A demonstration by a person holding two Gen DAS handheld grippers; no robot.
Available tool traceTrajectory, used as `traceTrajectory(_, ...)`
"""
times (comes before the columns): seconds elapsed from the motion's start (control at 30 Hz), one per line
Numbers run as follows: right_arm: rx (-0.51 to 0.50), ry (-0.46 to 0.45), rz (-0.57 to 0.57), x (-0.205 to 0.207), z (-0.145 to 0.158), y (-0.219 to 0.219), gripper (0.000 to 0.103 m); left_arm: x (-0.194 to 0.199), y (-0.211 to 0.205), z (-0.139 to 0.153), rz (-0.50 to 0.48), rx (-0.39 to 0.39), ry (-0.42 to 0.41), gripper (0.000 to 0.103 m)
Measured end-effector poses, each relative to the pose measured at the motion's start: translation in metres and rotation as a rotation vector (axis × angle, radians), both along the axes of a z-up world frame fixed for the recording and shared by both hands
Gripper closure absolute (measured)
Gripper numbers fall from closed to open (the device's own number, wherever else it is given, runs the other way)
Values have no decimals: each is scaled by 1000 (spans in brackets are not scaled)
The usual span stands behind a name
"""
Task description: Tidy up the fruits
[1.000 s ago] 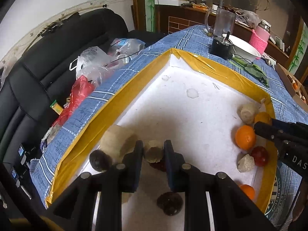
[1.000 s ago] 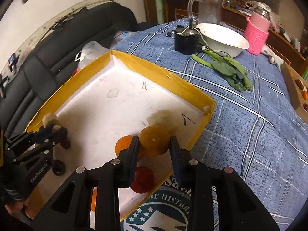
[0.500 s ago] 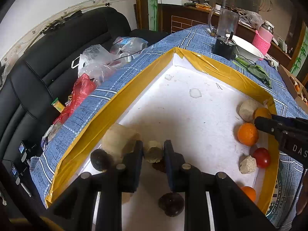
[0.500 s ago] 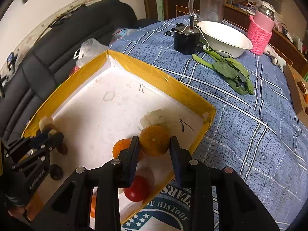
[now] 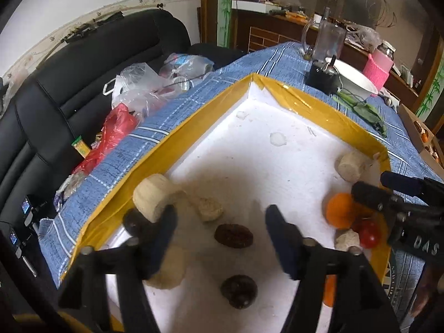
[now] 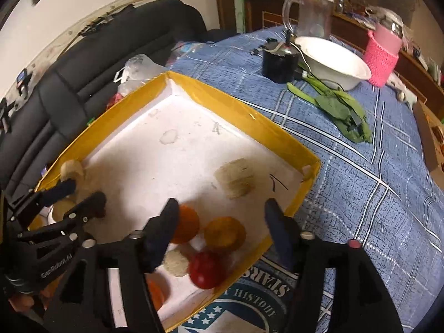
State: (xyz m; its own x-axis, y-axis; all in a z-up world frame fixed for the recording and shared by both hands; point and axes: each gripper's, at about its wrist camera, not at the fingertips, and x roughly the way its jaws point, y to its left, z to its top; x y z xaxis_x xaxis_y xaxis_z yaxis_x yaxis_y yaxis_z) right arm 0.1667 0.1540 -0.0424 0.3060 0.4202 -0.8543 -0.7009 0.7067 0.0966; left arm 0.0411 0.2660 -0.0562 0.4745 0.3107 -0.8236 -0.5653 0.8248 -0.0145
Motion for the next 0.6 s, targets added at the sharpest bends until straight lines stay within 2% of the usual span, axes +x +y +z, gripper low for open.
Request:
traceTrajectory(0.1,36,-40,-7,-13,10,-8,16,-9,-5,9,9,23,-27,21)
traceTrajectory(0.2,81,-81,-16,-29,22,-25,8,-22,-10,19,25,52,-51,14)
traceTrajectory(0.33,111,-152,-30,-52,35,-52,6,-44,-21,32,20,106,-79,8)
traceTrajectory(0.6,159,-223,29,-117,55,-97,5,-87,-45,47,1,115,-139,8)
